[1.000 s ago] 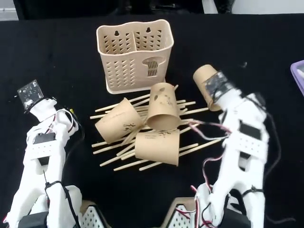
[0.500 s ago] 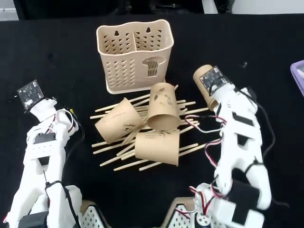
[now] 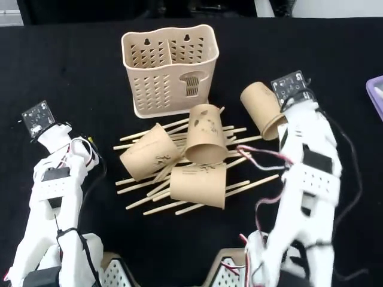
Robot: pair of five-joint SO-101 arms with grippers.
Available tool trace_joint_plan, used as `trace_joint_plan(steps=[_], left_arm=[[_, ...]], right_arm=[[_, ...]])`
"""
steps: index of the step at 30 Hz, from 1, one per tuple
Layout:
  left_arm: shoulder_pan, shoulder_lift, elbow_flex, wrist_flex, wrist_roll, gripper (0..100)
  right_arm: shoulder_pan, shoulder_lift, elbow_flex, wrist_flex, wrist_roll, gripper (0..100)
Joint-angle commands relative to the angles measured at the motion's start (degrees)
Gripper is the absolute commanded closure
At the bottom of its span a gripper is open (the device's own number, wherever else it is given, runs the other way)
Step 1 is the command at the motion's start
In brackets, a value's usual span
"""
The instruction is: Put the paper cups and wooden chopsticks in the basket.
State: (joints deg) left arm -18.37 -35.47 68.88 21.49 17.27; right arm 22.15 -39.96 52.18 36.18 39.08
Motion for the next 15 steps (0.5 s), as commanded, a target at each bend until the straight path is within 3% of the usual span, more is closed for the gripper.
trace_joint_plan(steps=[1,5,9,15], left_arm=[[0.84,-1.67,-0.66,-0.97,0.44,86],[0.84,-1.67,-0.40,-0.62,0.44,86],[0.84,-1.67,-0.31,-0.53,0.44,86],[0.84,-1.67,-0.31,-0.62,0.44,86]], right_arm=[[1.05,-10.77,-8.04,15.30,-4.84,98.8],[0.79,-12.00,-12.53,15.38,-4.75,98.7],[1.32,-7.60,-7.87,8.35,4.22,97.3],[1.05,3.21,0.75,-5.19,14.07,70.0]])
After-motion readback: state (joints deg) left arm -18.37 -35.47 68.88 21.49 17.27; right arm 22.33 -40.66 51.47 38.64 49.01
